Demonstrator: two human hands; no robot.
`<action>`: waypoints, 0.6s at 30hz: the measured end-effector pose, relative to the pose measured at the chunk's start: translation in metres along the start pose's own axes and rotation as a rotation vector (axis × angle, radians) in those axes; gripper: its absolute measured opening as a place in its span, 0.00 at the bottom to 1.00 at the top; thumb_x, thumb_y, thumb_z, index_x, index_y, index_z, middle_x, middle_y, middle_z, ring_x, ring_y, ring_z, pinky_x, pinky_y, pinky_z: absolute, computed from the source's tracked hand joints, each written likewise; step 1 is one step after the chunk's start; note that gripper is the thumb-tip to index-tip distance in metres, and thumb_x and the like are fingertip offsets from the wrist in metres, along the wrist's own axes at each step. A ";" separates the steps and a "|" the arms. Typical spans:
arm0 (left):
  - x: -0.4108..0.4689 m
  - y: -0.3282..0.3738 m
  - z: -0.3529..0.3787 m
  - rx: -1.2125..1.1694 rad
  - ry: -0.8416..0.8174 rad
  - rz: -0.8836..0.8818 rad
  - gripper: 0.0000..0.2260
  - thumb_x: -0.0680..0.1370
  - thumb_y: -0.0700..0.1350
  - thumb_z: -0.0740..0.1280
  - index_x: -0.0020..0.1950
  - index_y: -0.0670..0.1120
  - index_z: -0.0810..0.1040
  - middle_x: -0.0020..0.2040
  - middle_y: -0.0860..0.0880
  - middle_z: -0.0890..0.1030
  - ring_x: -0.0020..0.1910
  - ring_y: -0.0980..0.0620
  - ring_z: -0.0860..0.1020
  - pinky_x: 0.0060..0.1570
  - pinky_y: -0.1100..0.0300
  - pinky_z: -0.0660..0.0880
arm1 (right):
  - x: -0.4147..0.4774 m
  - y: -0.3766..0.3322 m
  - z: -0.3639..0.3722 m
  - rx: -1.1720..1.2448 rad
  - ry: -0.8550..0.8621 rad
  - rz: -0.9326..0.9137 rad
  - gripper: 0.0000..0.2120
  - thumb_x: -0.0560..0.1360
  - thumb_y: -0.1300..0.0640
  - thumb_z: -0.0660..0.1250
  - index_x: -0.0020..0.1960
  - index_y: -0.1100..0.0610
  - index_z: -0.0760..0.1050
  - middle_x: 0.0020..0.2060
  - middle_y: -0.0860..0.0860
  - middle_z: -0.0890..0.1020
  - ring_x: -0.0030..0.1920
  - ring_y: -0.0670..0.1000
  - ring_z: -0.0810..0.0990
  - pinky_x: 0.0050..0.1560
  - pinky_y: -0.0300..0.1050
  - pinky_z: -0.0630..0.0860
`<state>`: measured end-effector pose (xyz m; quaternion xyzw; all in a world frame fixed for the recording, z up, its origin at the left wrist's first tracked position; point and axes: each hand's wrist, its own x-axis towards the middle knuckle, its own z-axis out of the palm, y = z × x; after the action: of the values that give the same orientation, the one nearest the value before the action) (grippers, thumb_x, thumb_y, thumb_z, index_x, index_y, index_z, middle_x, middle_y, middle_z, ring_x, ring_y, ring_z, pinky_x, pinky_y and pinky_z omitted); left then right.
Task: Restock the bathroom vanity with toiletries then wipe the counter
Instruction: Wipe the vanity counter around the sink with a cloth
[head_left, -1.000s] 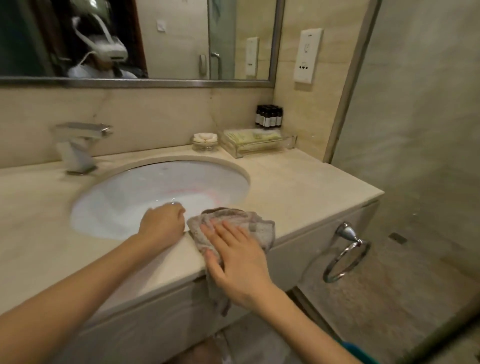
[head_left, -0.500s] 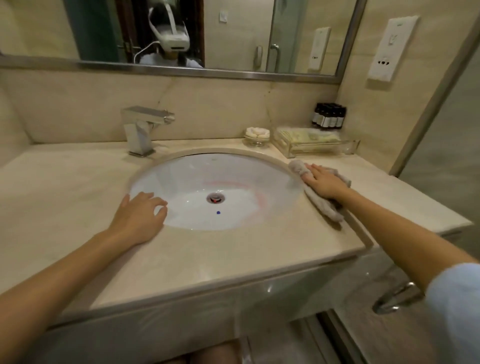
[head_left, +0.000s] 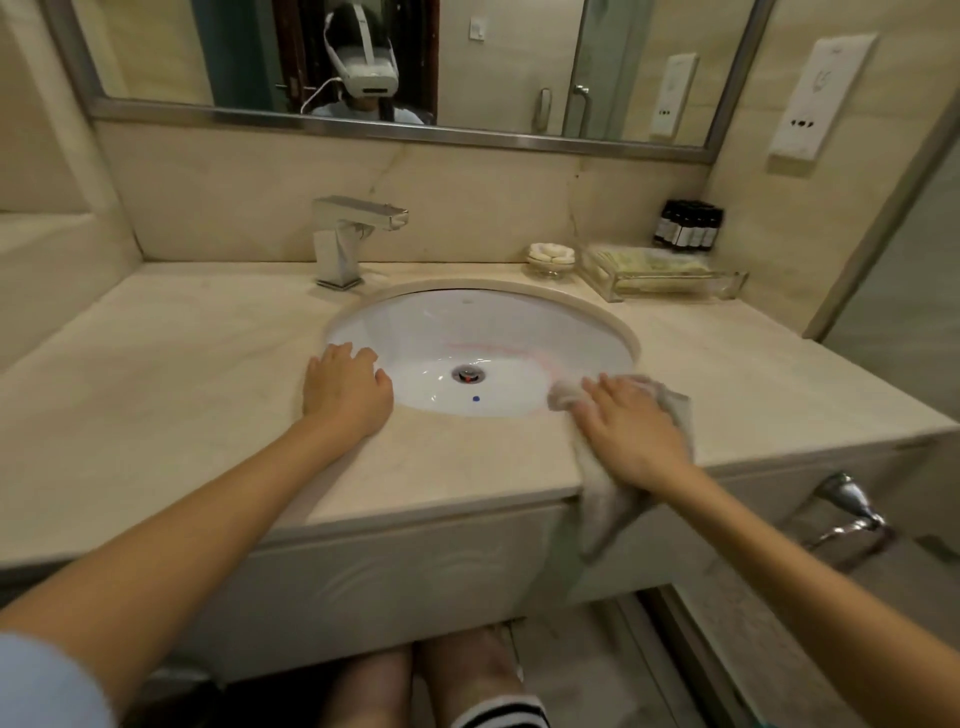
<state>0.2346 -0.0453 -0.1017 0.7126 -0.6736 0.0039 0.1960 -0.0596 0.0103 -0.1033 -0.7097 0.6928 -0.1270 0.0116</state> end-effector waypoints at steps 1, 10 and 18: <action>-0.003 -0.001 -0.001 0.003 -0.008 -0.015 0.19 0.80 0.47 0.54 0.70 0.43 0.68 0.71 0.41 0.66 0.72 0.45 0.62 0.70 0.51 0.58 | -0.015 -0.032 0.002 -0.026 -0.008 -0.009 0.26 0.81 0.43 0.45 0.75 0.53 0.59 0.75 0.54 0.61 0.75 0.54 0.58 0.75 0.50 0.51; -0.023 -0.108 -0.048 0.134 -0.070 -0.160 0.23 0.81 0.48 0.51 0.75 0.41 0.58 0.75 0.38 0.58 0.74 0.39 0.56 0.72 0.48 0.56 | -0.022 -0.261 0.047 0.227 -0.187 -0.448 0.28 0.81 0.47 0.45 0.78 0.55 0.46 0.77 0.53 0.48 0.77 0.52 0.46 0.75 0.50 0.42; -0.052 -0.156 -0.059 0.163 -0.040 -0.256 0.21 0.81 0.48 0.49 0.71 0.42 0.65 0.72 0.36 0.65 0.72 0.37 0.61 0.71 0.47 0.59 | 0.023 -0.303 0.052 0.172 -0.276 -0.706 0.28 0.82 0.44 0.45 0.78 0.52 0.46 0.77 0.52 0.49 0.77 0.52 0.47 0.75 0.50 0.42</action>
<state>0.3953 0.0238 -0.1036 0.8061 -0.5784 0.0193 0.1232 0.2478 -0.0082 -0.0917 -0.9113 0.3848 -0.0841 0.1198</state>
